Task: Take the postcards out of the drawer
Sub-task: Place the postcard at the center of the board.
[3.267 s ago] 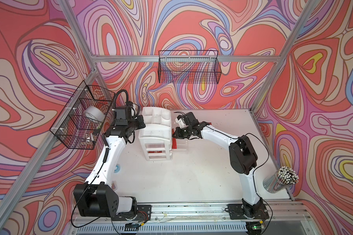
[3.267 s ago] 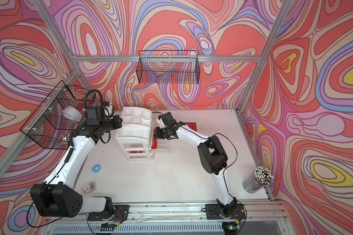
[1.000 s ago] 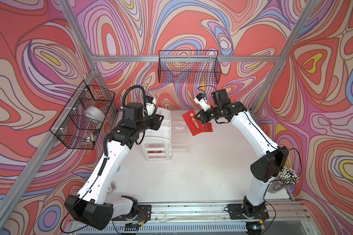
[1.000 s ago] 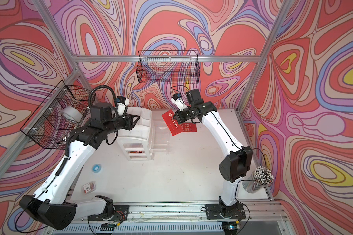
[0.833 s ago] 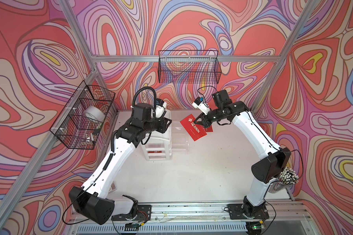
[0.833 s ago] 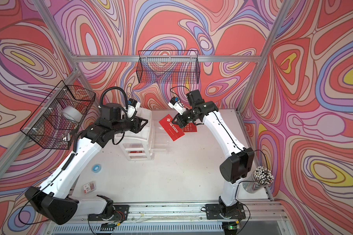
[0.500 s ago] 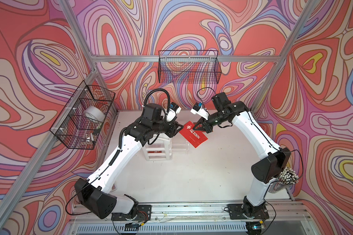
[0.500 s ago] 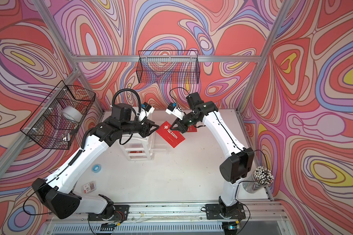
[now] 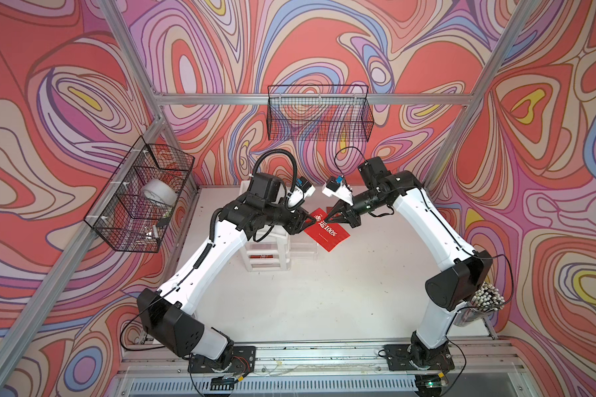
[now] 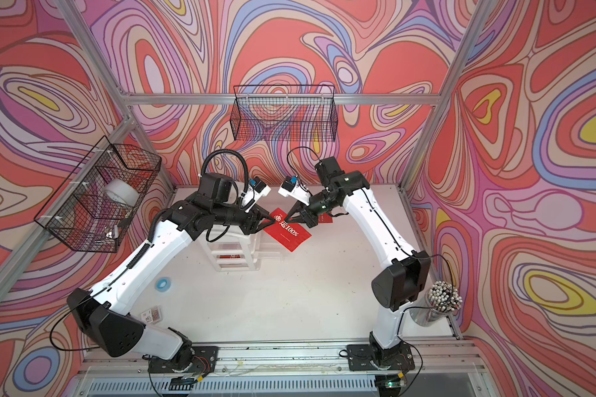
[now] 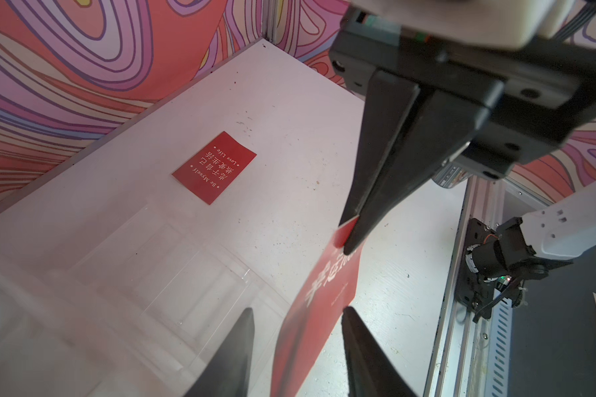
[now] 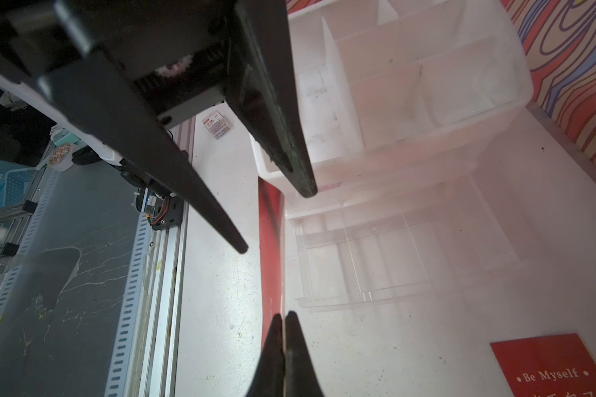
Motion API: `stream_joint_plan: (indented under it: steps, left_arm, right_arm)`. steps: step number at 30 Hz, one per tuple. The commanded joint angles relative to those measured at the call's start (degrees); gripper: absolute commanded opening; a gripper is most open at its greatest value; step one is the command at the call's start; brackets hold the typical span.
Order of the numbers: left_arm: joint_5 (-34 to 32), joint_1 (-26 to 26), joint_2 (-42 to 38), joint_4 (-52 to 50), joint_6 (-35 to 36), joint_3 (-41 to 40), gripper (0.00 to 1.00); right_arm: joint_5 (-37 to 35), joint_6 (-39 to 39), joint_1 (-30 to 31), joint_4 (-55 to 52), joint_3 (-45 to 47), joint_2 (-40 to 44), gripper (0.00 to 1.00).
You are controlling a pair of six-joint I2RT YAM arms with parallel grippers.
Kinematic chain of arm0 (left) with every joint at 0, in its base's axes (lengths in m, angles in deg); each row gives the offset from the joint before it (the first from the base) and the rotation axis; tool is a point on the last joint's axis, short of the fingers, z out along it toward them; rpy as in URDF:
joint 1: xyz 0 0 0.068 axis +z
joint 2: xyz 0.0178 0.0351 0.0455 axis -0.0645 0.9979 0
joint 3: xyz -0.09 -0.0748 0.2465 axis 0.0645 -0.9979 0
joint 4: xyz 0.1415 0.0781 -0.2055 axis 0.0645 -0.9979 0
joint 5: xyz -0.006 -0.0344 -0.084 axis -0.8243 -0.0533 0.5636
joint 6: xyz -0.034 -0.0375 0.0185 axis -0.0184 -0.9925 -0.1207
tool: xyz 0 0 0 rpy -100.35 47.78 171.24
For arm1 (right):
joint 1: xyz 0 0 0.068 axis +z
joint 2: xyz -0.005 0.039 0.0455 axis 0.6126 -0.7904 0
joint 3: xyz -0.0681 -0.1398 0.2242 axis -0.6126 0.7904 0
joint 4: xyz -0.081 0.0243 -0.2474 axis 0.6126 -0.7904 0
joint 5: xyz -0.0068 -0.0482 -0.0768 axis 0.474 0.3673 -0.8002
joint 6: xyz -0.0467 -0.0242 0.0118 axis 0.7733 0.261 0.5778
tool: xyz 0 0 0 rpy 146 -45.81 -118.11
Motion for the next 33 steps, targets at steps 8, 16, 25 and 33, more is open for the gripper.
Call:
stream_joint_plan:
  steps: [8,16,25,33]
  left_arm:
    - [8.44,-0.28,1.30,-3.62,3.96,1.83,0.21]
    - [6.79,-0.29,2.32,-3.50,3.46,2.22,0.00]
    - [4.24,-0.23,0.32,1.02,-0.05,-0.45,0.00]
    - [-5.33,-0.30,-3.16,5.45,-5.76,-3.50,0.00]
  right_arm:
    - [2.02,1.73,0.08,1.72,1.79,1.77,0.00]
    - [3.02,1.01,0.08,4.12,3.71,2.38,0.00]
    - [2.28,-12.03,-2.35,17.70,8.33,5.69,0.23]
    - [3.35,-34.34,-8.97,41.51,18.94,9.44,0.33]
